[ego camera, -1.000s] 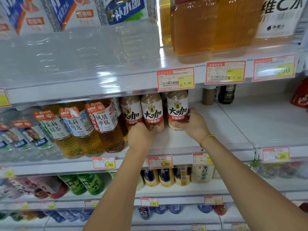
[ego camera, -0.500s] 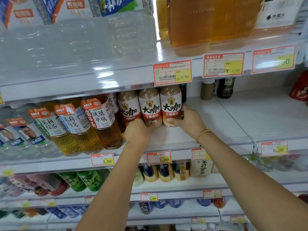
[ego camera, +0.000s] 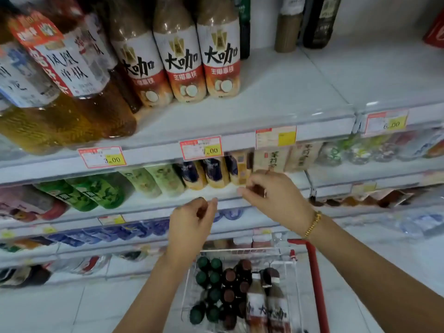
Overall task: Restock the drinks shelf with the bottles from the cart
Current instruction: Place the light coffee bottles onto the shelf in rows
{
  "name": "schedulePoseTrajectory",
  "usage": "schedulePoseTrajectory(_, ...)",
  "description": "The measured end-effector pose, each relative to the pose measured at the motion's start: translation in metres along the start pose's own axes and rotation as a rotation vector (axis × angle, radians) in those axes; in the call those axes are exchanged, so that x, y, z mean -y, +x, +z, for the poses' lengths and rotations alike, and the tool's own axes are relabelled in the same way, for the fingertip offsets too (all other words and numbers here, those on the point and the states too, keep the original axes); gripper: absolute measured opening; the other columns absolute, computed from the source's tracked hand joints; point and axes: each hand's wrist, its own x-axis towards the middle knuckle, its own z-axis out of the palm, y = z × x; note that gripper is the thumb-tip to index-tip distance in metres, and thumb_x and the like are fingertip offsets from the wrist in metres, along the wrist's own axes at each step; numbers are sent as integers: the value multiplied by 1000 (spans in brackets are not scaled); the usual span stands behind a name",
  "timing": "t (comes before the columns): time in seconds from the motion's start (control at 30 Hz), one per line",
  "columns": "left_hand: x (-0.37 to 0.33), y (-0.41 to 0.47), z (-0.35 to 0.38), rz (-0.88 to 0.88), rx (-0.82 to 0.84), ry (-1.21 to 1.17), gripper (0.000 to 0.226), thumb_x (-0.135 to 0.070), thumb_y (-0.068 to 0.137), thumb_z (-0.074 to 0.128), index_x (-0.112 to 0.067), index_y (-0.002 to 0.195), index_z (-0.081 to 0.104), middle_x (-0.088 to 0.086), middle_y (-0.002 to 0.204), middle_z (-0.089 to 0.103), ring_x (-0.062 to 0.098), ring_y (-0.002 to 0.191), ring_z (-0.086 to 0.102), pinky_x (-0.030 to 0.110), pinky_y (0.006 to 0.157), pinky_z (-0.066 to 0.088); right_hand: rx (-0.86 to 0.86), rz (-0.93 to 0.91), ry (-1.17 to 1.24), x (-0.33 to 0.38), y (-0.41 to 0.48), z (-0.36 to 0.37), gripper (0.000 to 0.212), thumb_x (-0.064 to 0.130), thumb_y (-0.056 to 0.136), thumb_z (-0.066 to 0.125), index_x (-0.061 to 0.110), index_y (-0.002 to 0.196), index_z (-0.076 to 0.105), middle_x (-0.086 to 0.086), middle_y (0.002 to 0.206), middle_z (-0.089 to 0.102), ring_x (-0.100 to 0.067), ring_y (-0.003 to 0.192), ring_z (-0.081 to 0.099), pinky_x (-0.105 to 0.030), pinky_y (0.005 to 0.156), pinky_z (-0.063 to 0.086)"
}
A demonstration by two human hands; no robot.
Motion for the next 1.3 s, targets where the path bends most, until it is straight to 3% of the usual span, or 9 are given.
schedulePoseTrajectory(0.13,69,-49,61,-308,277,1,22,-26,85,65,-24,71,49,-8,68,57,12,68,60,28,66,49,415,320,37,-55,-63,66,27,33,89,60,11,103,58,0,97,57,-13,80,51,-27,78,45)
schedulePoseTrajectory(0.33,123,-100,134,-656,573,37,11,-24,84,66,-14,85,61,6,97,68,20,94,62,24,76,43,808,726,-76,-128,-137,148,33,26,92,54,6,118,53,-14,119,61,-27,107,58,-30,86,45)
schedulePoseTrajectory(0.43,145,-119,176,-775,727,19,30,-29,83,68,-9,103,62,5,103,64,18,94,58,22,74,38,941,854,-85,-150,-161,171,43,24,92,54,5,130,47,-15,129,56,-28,118,54,-29,92,44)
schedulePoseTrajectory(0.5,152,-133,201,-822,803,-28,27,-28,80,71,-8,94,61,4,93,58,13,82,54,22,72,35,981,924,-84,-162,-174,184,46,26,93,54,5,133,46,-15,133,54,-28,122,52,-30,99,43)
schedulePoseTrajectory(0.6,159,-160,239,-925,886,-48,46,-35,71,78,-7,103,62,6,98,64,19,89,62,26,78,48,1007,963,-42,-171,-188,200,43,25,93,53,7,132,49,-13,132,55,-28,124,51,-32,103,41)
schedulePoseTrajectory(0.77,157,-195,278,-988,722,-59,75,-35,60,84,-11,123,51,5,116,65,23,104,62,24,79,48,1071,927,-91,-176,-196,218,35,9,95,42,2,129,49,-16,128,56,-29,119,53,-33,97,44)
schedulePoseTrajectory(0.87,159,-204,294,-975,644,-39,89,-42,50,86,-8,121,46,8,113,64,27,102,62,29,80,50,1048,901,-66,-184,-202,228,20,21,97,42,12,105,57,-14,101,59,-25,94,57,-28,75,45)
schedulePoseTrajectory(1.07,171,-201,286,-935,665,-24,63,-38,56,85,-13,108,60,0,99,70,19,93,65,23,69,46,1144,793,-151,-184,-193,231,31,26,98,37,10,75,50,-6,74,49,-29,100,59,-33,77,42)
schedulePoseTrajectory(1.3,195,-175,244,-933,611,-137,43,-23,60,86,-25,94,59,-5,87,69,16,86,67,31,77,55,1167,770,-198,-183,-193,241,45,43,90,52,11,122,55,-10,121,61,-28,119,51,-33,98,39)
